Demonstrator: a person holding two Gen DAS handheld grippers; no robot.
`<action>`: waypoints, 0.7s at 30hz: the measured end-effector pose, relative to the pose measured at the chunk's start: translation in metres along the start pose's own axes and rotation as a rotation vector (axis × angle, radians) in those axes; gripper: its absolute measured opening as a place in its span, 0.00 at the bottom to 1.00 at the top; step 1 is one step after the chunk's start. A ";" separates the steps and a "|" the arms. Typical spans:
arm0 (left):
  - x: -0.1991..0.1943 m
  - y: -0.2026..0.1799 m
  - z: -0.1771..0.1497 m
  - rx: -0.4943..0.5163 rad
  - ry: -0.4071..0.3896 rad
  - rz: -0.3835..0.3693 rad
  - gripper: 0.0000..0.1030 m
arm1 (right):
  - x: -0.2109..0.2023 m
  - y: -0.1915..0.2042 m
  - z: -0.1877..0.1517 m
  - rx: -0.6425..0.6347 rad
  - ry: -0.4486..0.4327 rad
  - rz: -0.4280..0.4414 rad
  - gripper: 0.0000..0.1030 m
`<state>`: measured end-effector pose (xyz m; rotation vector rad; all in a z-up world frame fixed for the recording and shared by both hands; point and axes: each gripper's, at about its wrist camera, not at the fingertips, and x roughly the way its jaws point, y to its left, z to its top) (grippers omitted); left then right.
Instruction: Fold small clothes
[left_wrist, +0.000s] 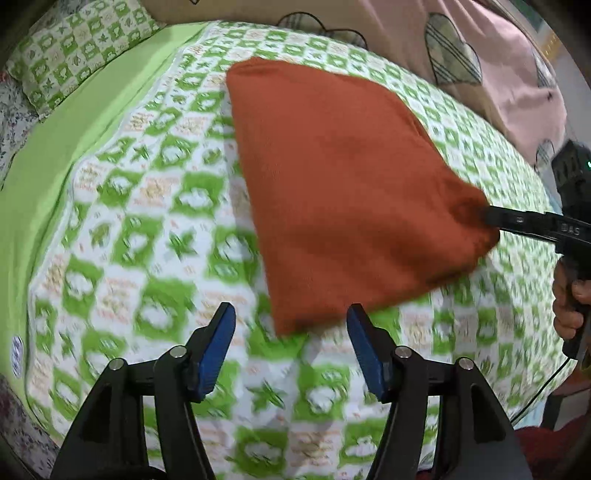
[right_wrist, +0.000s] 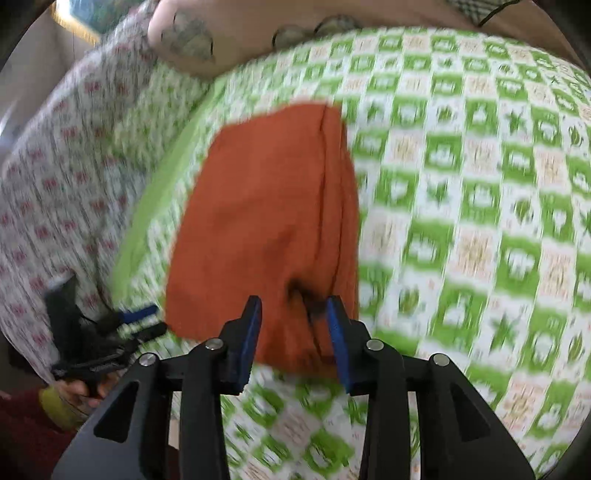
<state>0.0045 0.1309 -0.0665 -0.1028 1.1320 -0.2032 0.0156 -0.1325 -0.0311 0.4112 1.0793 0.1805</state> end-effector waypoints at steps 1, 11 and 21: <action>0.001 -0.007 -0.005 0.015 -0.006 0.008 0.62 | 0.005 0.002 -0.004 -0.009 0.011 -0.016 0.37; 0.025 -0.021 -0.014 0.001 -0.103 0.238 0.73 | -0.040 0.049 0.034 -0.032 -0.126 0.210 0.04; -0.003 0.008 -0.012 -0.144 -0.171 0.133 0.08 | -0.031 0.025 0.009 -0.001 -0.113 0.134 0.04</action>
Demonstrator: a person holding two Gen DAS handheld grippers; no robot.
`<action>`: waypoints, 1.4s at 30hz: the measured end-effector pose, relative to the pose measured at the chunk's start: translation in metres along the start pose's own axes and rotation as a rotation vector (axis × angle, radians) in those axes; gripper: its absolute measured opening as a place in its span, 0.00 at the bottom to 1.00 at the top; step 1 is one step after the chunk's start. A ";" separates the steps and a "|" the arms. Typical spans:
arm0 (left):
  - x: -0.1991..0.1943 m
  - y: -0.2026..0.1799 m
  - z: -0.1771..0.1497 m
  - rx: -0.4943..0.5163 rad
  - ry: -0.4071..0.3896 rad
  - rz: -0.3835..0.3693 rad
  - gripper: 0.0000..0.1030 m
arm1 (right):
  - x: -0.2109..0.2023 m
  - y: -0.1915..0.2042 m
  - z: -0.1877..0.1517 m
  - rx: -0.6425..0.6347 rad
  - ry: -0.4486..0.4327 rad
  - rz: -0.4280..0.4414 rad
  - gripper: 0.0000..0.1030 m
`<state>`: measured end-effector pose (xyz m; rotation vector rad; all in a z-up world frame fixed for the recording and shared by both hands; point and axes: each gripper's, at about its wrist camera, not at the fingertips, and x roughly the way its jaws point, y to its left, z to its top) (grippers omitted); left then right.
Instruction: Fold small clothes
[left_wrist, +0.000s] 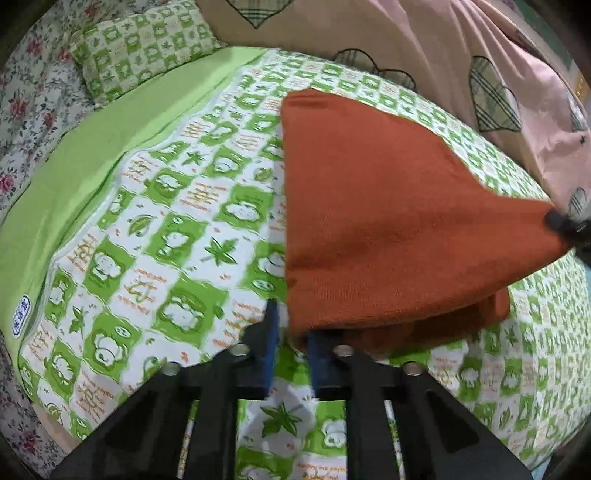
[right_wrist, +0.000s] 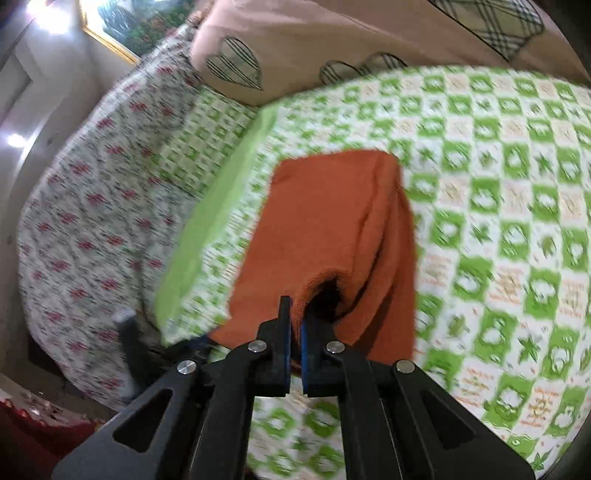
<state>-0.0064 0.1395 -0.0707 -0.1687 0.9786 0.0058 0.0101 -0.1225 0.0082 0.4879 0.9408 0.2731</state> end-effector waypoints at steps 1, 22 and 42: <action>-0.002 -0.002 -0.002 0.011 0.001 0.001 0.08 | 0.005 -0.008 -0.006 0.009 0.015 -0.030 0.04; -0.030 0.014 -0.004 0.107 0.128 -0.239 0.16 | 0.017 -0.057 -0.024 0.109 0.092 -0.194 0.35; 0.043 -0.017 0.022 0.213 0.242 -0.333 0.16 | 0.082 -0.067 0.108 0.070 -0.041 -0.154 0.11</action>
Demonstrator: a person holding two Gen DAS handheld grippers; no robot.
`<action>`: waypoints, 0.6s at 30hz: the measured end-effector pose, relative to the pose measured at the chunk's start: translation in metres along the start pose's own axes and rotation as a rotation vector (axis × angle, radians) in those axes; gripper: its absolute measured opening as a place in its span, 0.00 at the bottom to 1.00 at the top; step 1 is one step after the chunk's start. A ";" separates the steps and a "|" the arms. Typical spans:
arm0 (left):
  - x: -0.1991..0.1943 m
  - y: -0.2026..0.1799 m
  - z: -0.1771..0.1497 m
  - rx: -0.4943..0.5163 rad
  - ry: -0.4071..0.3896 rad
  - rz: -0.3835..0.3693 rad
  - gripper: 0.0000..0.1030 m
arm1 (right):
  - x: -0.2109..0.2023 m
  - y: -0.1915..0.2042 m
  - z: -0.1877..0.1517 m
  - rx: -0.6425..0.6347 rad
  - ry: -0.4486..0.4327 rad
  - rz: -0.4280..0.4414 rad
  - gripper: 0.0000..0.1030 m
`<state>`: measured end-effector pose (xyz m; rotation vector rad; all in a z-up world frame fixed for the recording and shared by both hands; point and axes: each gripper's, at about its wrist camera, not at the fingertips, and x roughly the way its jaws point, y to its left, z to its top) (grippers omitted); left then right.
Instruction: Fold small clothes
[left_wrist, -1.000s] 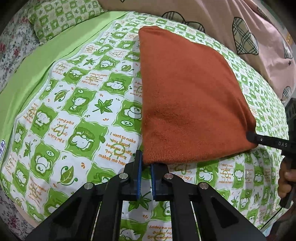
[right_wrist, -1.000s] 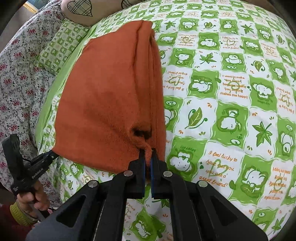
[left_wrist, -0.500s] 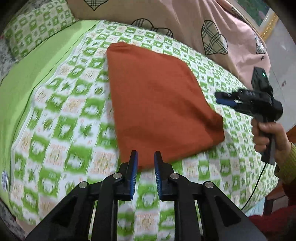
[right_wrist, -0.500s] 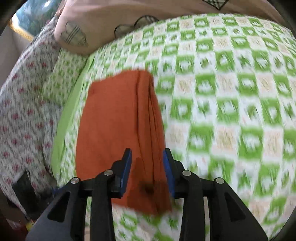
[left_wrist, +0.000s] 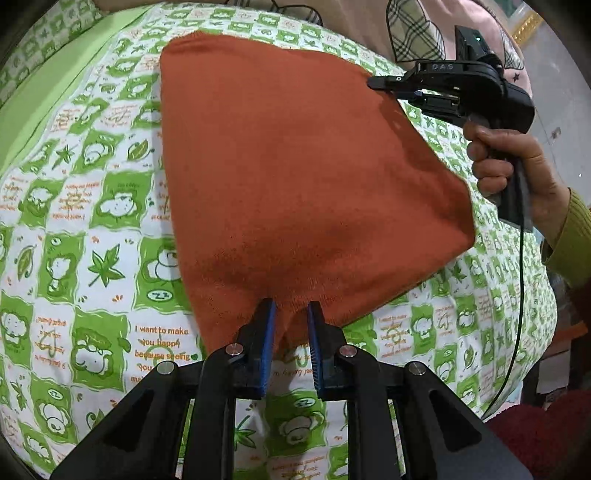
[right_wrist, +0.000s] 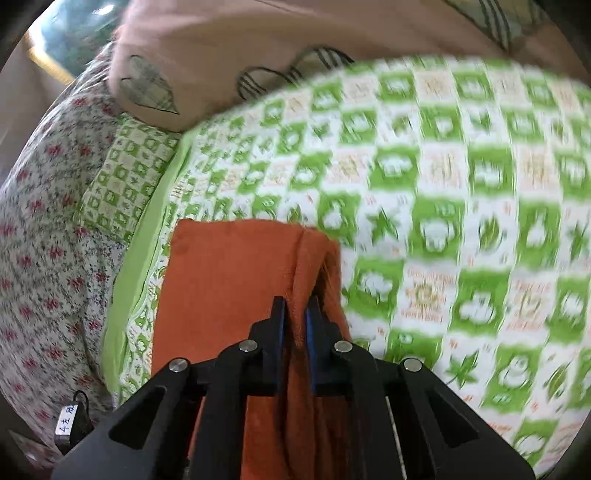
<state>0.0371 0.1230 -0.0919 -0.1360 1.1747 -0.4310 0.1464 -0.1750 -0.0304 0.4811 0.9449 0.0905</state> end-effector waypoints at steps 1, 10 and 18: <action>0.001 0.000 0.000 0.001 0.002 0.000 0.16 | 0.006 0.001 -0.001 -0.021 0.009 -0.027 0.10; 0.004 -0.009 0.002 0.013 0.010 0.027 0.16 | -0.020 -0.009 -0.020 0.029 -0.041 -0.102 0.33; 0.001 -0.013 -0.002 0.006 0.005 0.041 0.17 | -0.047 0.043 -0.100 -0.139 0.112 0.018 0.28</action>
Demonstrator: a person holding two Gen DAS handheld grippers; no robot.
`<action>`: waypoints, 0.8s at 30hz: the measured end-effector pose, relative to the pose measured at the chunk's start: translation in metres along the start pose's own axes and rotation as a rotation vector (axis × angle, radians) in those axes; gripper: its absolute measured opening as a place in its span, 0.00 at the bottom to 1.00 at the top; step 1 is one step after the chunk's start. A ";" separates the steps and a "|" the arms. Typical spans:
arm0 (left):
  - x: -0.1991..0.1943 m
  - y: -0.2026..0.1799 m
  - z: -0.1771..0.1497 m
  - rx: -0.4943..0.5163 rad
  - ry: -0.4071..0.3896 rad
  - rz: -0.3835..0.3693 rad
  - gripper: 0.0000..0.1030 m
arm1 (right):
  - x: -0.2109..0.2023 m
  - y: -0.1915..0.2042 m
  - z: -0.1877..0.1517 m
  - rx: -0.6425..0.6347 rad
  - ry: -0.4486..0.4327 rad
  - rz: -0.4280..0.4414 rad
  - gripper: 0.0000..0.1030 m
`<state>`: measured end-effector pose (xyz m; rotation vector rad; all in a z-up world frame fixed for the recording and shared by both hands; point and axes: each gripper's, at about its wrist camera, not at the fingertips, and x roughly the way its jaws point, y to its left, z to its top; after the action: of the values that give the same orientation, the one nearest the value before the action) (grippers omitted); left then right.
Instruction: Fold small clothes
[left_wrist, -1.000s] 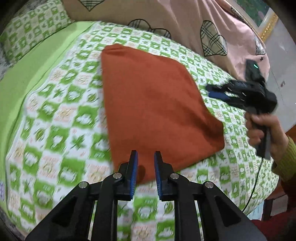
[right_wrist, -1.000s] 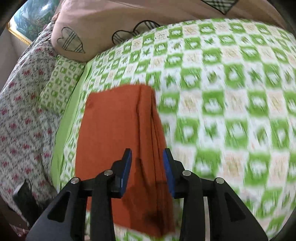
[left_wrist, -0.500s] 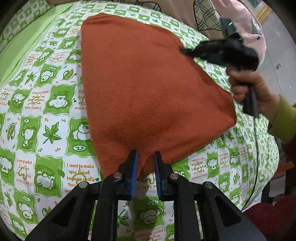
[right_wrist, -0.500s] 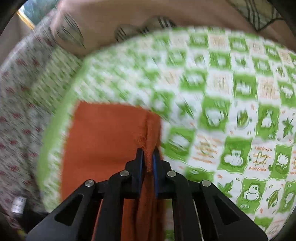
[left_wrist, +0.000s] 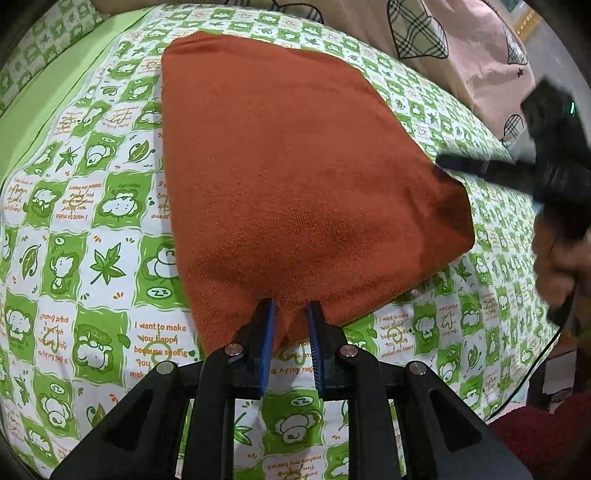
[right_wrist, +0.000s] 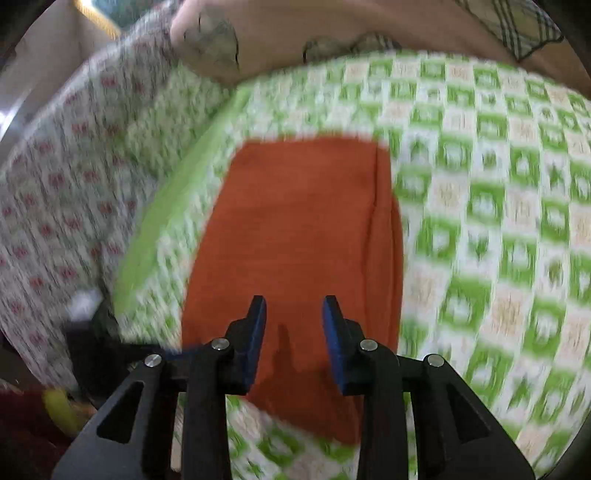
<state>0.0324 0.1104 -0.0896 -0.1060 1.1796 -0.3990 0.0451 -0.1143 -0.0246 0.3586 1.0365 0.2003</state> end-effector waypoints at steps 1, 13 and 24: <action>0.000 0.000 -0.001 0.004 0.001 -0.001 0.17 | 0.007 -0.003 -0.009 0.003 0.025 -0.037 0.25; -0.002 0.002 -0.008 -0.005 0.007 -0.011 0.17 | 0.013 -0.035 -0.031 0.081 0.021 -0.137 0.01; -0.012 -0.002 -0.013 -0.020 0.007 0.029 0.22 | 0.027 -0.030 -0.064 0.080 0.083 -0.136 0.00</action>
<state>0.0162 0.1143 -0.0830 -0.1048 1.1908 -0.3620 0.0029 -0.1206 -0.0871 0.3532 1.1483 0.0523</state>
